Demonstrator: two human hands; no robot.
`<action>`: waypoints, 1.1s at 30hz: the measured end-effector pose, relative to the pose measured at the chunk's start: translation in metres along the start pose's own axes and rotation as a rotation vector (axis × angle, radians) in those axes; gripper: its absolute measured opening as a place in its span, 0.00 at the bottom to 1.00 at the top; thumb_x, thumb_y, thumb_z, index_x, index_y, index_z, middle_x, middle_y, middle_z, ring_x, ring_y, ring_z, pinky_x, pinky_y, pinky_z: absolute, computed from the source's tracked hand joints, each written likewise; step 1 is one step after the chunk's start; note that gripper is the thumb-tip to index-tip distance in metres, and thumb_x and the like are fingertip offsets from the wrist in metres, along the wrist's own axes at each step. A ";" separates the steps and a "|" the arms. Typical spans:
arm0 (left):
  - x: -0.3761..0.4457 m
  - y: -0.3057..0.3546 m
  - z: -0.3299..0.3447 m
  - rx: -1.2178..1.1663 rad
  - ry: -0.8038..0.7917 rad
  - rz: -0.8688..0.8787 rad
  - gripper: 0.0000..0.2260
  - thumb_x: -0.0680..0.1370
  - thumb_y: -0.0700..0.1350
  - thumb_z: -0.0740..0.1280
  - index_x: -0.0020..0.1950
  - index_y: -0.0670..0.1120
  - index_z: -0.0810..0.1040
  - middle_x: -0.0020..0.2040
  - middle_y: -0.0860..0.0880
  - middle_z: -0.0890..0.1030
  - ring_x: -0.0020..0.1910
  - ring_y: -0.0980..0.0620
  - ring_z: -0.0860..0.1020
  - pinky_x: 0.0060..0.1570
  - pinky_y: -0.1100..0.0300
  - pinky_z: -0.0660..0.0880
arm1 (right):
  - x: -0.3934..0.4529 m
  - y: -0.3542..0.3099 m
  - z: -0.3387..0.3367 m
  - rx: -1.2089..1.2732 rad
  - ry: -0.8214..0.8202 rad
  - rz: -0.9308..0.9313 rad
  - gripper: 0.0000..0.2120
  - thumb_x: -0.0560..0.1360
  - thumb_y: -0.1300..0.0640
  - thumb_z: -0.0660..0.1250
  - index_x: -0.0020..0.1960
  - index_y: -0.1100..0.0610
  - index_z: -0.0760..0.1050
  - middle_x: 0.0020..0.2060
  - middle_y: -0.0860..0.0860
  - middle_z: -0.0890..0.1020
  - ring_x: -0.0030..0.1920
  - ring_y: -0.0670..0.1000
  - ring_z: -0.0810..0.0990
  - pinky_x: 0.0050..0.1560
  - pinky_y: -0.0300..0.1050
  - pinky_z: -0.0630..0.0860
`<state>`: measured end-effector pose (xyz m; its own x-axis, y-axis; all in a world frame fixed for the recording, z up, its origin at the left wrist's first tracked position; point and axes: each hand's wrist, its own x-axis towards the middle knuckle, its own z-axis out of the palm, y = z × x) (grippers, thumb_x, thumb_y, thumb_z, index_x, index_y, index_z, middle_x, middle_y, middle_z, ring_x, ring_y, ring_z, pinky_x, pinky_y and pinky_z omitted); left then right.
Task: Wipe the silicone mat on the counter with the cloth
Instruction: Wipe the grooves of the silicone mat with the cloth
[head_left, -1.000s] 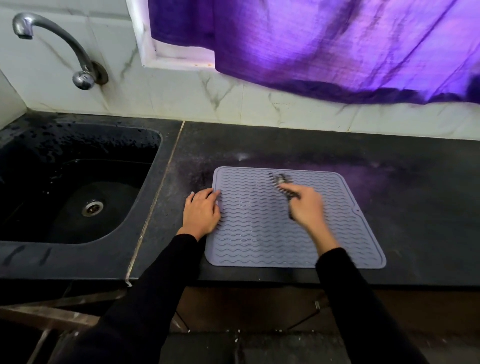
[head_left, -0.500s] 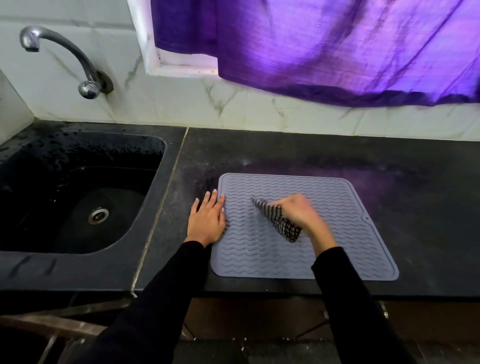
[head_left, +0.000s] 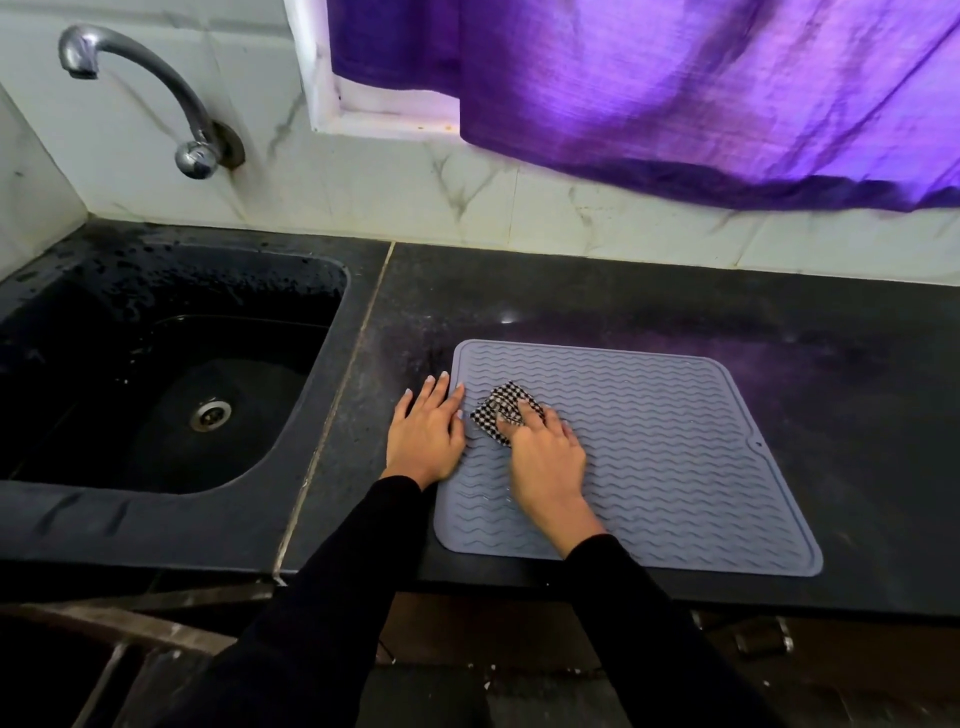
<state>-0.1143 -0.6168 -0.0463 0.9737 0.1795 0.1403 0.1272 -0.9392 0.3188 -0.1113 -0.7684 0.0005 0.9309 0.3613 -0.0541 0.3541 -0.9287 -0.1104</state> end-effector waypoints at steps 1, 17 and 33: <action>0.000 0.000 0.000 -0.006 0.002 -0.001 0.36 0.70 0.57 0.34 0.74 0.50 0.60 0.76 0.48 0.59 0.75 0.51 0.54 0.73 0.52 0.46 | 0.000 0.002 -0.001 -0.008 -0.013 0.008 0.25 0.77 0.64 0.59 0.71 0.47 0.63 0.76 0.51 0.56 0.75 0.58 0.54 0.74 0.55 0.55; 0.000 0.001 0.002 -0.028 0.009 -0.016 0.28 0.74 0.53 0.43 0.74 0.51 0.61 0.76 0.49 0.59 0.75 0.52 0.53 0.73 0.53 0.45 | 0.025 0.007 -0.045 0.417 0.163 0.089 0.23 0.73 0.66 0.60 0.64 0.50 0.75 0.65 0.53 0.75 0.66 0.56 0.72 0.66 0.45 0.67; 0.000 0.000 0.003 -0.027 0.009 -0.013 0.29 0.74 0.53 0.40 0.74 0.52 0.60 0.76 0.49 0.58 0.75 0.52 0.53 0.73 0.54 0.45 | 0.022 0.048 -0.037 0.503 0.089 0.435 0.19 0.74 0.64 0.58 0.57 0.48 0.79 0.58 0.56 0.81 0.58 0.59 0.77 0.57 0.46 0.73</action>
<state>-0.1139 -0.6176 -0.0487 0.9703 0.1940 0.1444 0.1342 -0.9286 0.3459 -0.0701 -0.8081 0.0307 0.9908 -0.0656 -0.1188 -0.1204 -0.8285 -0.5469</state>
